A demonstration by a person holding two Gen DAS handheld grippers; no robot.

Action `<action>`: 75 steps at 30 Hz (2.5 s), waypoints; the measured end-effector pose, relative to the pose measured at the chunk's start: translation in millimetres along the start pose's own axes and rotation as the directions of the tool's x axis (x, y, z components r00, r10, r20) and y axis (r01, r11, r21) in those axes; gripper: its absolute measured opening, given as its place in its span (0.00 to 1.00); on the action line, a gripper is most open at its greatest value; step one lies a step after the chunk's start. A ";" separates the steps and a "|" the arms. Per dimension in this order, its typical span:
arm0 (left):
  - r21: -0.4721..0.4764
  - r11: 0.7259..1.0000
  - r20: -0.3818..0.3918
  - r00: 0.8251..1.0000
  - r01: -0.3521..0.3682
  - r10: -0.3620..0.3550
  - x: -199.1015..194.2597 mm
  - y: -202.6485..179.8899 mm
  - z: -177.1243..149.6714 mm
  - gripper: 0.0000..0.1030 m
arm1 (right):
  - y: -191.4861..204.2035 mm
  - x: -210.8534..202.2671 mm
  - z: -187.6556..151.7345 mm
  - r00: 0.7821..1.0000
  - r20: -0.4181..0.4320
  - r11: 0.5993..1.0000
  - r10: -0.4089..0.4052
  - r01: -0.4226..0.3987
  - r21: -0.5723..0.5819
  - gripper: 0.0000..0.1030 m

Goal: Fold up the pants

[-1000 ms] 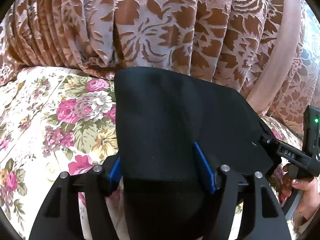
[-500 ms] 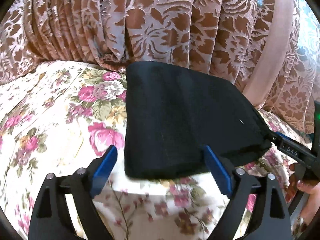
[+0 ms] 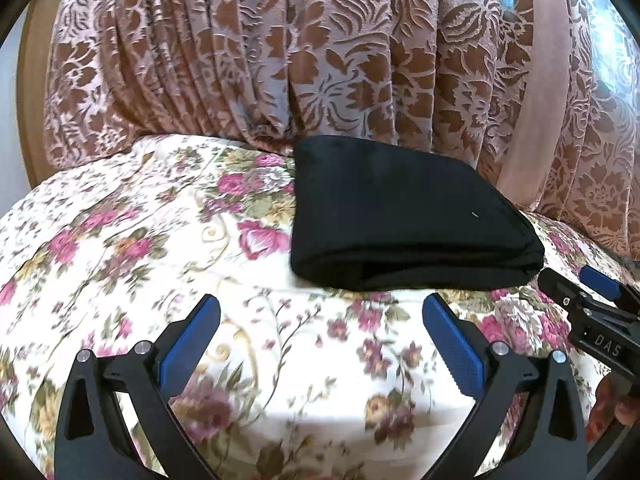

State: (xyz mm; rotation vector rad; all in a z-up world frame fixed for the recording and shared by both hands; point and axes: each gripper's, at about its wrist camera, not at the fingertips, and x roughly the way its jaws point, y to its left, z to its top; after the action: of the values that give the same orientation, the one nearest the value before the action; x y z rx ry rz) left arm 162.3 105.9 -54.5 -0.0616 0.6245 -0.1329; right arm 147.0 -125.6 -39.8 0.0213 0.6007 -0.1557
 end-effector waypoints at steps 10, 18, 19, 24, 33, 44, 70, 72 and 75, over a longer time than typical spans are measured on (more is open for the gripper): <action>-0.010 0.996 0.030 0.996 -0.084 0.085 -40.6 1.5 -1.3 0.98 | 21.3 -41.0 -5.3 0.999 0.003 0.999 -0.046 0.046 -0.004 0.91; 0.003 0.996 0.018 0.996 -0.088 0.088 -62.5 -2.4 -1.3 0.98 | 28.8 -65.4 -6.3 0.998 0.030 0.998 -0.058 0.059 -0.026 0.91; 0.001 0.997 0.009 0.997 -0.077 0.077 -64.3 -2.1 -1.1 0.98 | 28.9 -66.7 -6.4 0.998 0.030 0.998 -0.060 0.061 -0.027 0.91; -0.002 0.996 -0.008 0.996 -0.084 0.084 -70.2 -3.4 -2.3 0.98 | 27.8 -75.6 -6.9 0.997 0.040 0.998 -0.060 0.060 -0.021 0.91; -0.009 0.995 -0.012 0.995 -0.100 0.100 -79.3 -2.6 -3.3 0.98 | 26.1 -86.9 -10.9 0.997 0.046 0.997 -0.066 0.067 -0.025 0.91; 0.013 0.995 -0.008 0.995 -0.094 0.094 -85.6 -10.3 -3.7 0.98 | 24.3 -91.9 -15.4 0.997 0.042 0.998 -0.057 0.058 -0.015 0.91; 0.016 0.996 -0.041 0.995 -0.086 0.087 -90.3 -12.9 -6.8 0.98 | 21.6 -103.5 -14.9 0.997 0.065 0.999 -0.043 0.044 -0.007 0.91; 0.021 0.996 -0.040 0.995 -0.086 0.086 -91.0 -15.0 -6.8 0.98 | 21.3 -104.0 -14.6 0.997 0.066 0.999 -0.040 0.041 -0.006 0.91; 0.022 0.996 -0.038 0.996 -0.084 0.085 -92.3 -16.5 -5.9 0.98 | 21.3 -104.9 -14.8 0.997 0.068 0.999 -0.041 0.042 -0.004 0.91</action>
State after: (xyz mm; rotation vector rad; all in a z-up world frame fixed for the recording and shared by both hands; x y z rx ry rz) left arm 83.0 102.5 -4.2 -0.0127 0.6632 -0.0585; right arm 56.6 -88.9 6.7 -0.0015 0.5336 -0.1943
